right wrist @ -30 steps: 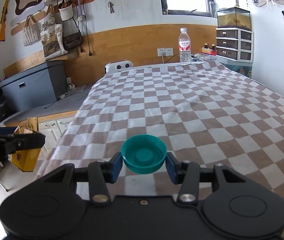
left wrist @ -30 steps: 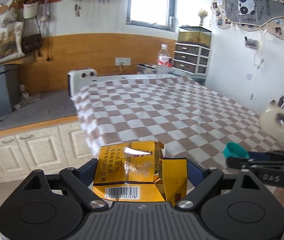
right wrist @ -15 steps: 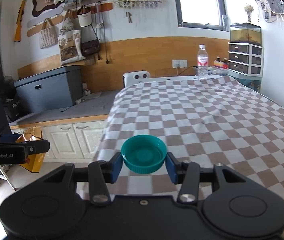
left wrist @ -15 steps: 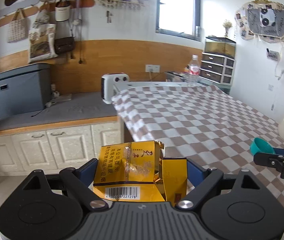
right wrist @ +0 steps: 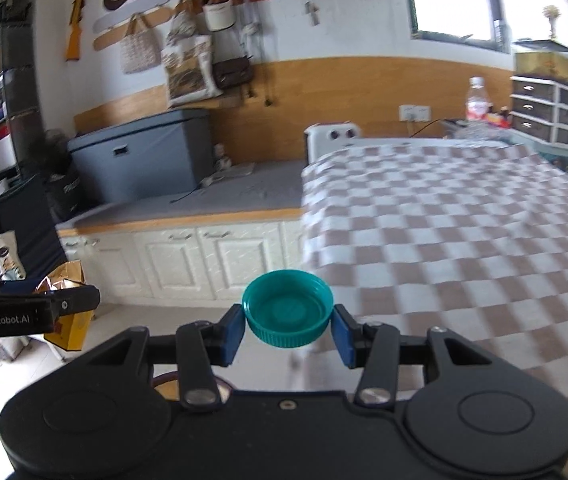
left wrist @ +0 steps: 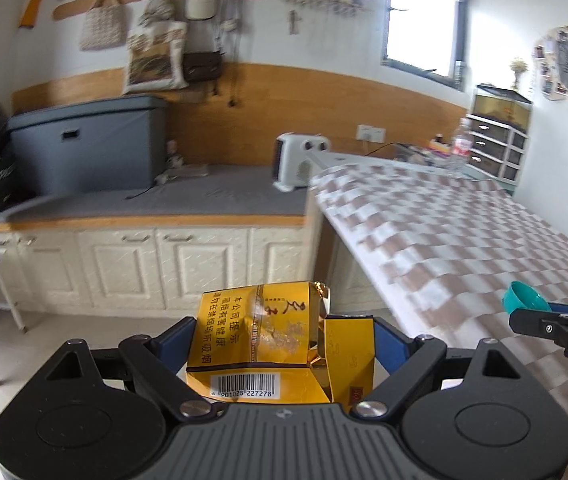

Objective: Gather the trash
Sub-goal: 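Carry the yellow box and teal cap over the wastebasket with both grippers, then open both grippers to drop the box and cap into the wastebasket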

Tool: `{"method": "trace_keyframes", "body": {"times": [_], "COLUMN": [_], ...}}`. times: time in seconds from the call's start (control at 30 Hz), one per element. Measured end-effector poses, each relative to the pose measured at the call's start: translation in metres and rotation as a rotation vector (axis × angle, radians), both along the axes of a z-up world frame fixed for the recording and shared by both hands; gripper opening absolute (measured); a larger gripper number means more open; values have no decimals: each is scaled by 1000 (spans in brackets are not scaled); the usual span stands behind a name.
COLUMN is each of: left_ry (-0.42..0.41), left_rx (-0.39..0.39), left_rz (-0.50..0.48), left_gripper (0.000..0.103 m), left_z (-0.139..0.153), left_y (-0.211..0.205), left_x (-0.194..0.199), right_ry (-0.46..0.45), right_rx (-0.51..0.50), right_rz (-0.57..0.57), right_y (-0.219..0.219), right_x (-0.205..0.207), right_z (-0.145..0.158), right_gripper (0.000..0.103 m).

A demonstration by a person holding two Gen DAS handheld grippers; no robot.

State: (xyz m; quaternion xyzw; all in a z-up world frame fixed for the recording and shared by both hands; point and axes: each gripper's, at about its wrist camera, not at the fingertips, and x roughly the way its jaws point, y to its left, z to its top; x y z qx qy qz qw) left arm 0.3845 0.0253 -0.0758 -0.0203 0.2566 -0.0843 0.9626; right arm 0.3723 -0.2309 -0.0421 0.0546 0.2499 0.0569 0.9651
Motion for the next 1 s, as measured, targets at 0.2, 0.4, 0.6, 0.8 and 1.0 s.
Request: {"method": "trace_keyframes", "body": {"times": [0.2,0.4,0.6,0.8,1.0], "left_ry": [68,201,382,486,549], "left_rx": [-7,-22,-46,-64,-72], "left_rz": [53,77,75,52,83], "left_gripper": [90,90,91,92,100], "left_z": [-28,-69,-121,-157,-174], "left_y": [43,69,83,90,92], "left_x": [8,27,43,54,64], "right_ry": [70,178,349,472,500], "right_rx": [11,32,57,67,106], "right_rz": [63,114,149,154,144], "right_y": [49,87,113,128,129], "right_x": [24,47,71,89,97], "right_z": [-26,-62,-108,-147,-167], "right_gripper": [48,48,48,48,61]}}
